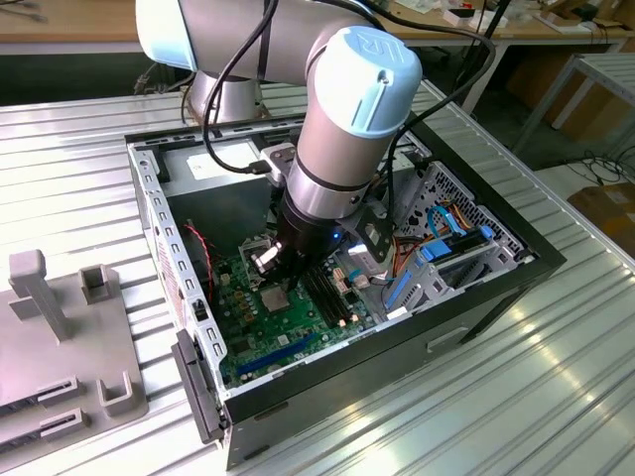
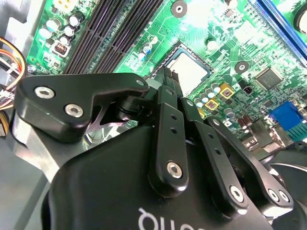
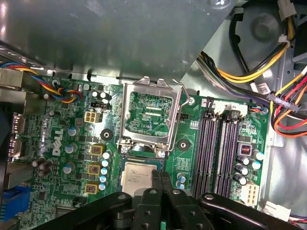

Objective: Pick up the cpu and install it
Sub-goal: 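Close the cpu cover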

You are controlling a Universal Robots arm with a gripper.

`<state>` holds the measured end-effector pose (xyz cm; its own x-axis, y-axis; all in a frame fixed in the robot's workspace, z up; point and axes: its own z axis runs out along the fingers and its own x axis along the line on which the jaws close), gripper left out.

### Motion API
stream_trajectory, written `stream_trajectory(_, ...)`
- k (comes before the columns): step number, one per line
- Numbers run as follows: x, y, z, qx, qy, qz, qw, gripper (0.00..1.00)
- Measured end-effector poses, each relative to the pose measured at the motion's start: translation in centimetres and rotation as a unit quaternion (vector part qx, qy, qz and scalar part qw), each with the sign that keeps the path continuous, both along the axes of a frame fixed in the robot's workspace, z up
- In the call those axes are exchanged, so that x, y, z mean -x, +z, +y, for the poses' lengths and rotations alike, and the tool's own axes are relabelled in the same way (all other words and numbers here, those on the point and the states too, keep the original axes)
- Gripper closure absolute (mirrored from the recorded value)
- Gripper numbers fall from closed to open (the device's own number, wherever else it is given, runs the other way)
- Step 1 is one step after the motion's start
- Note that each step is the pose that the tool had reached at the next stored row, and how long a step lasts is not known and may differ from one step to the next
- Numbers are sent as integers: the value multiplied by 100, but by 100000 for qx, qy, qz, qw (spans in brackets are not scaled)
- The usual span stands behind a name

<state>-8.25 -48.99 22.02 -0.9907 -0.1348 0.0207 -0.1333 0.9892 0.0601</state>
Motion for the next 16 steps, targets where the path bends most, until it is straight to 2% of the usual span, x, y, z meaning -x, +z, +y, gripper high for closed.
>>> stream_trajectory(16,-17,0,0,1,1311,0,99991,89)
